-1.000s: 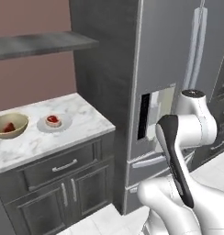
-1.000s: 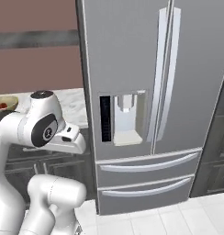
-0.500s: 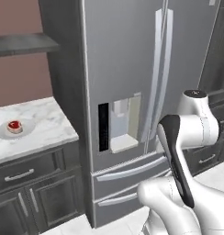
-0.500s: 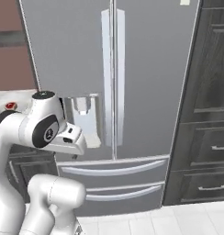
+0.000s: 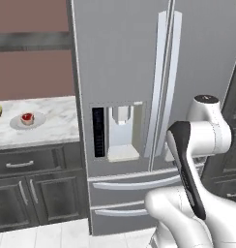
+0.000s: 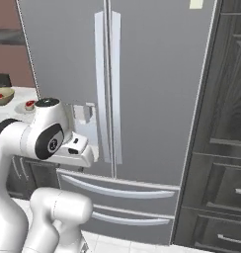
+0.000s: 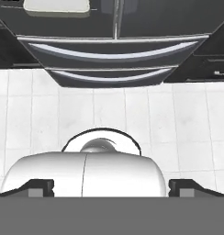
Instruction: Place one of the steaks on the plate and the other in the bowl. Then place the bowl in the fridge.
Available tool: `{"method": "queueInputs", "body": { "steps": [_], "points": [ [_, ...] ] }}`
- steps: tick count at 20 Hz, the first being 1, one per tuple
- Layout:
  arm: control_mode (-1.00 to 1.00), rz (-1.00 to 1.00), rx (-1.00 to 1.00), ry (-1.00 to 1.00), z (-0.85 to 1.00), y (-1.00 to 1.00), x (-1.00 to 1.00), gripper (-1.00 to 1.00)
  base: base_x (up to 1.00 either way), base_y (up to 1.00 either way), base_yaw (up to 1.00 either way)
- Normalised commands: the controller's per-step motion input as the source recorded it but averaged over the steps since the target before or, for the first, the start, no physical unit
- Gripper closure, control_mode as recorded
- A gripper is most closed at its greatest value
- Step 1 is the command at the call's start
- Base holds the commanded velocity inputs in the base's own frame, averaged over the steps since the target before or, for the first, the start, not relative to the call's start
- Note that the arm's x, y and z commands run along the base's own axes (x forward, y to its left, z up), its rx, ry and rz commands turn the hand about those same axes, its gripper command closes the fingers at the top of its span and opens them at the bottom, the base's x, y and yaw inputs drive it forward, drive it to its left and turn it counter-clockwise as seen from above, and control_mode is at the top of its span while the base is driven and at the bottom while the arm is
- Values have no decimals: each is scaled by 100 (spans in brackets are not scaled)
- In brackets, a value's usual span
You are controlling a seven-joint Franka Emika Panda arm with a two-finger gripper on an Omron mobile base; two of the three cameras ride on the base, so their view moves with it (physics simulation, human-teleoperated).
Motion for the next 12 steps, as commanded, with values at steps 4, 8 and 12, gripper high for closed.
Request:
{"method": "queueInputs", "body": {
  "steps": [4, 8, 12],
  "points": [
    [100, 0, 0, 0, 0, 0, 0, -100, -4, -31, 23],
    [100, 0, 0, 0, 0, 0, 0, -100, 3, -7, -5],
    [100, 0, 0, 0, 0, 0, 0, -100, 2, -30, -31]
  ]
}}
